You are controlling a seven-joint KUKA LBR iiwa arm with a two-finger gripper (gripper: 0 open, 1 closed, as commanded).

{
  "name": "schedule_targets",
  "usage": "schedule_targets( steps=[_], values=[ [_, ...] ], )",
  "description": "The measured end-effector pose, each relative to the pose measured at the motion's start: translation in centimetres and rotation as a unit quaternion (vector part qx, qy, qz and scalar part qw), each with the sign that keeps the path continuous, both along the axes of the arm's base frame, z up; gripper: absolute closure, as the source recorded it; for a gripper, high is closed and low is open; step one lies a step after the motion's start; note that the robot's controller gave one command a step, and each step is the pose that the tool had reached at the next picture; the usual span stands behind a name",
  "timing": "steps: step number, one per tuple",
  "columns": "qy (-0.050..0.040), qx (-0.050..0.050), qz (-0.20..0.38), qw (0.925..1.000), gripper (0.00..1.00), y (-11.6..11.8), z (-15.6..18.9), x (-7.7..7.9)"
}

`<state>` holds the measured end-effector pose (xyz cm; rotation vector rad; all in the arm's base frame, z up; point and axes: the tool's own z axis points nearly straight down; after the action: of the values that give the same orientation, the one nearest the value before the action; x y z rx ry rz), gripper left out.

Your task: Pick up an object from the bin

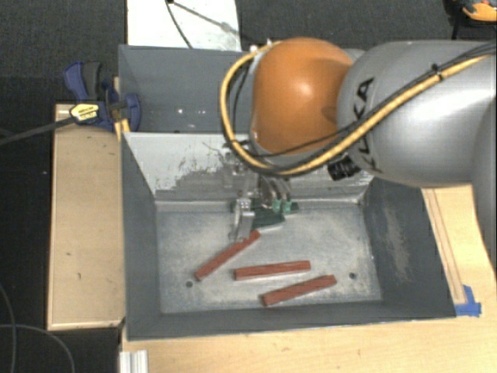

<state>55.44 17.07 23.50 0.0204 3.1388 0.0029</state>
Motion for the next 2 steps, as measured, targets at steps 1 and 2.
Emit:
schedule_targets(
  steps=[1,2],
  values=[
    [0.0000,0.000,0.000,1.0000,0.00,0.0,0.0,0.0],
    [-0.0044,0.001,0.011,0.9999,0.00,0.3,-4.0,0.7]
  ],
)
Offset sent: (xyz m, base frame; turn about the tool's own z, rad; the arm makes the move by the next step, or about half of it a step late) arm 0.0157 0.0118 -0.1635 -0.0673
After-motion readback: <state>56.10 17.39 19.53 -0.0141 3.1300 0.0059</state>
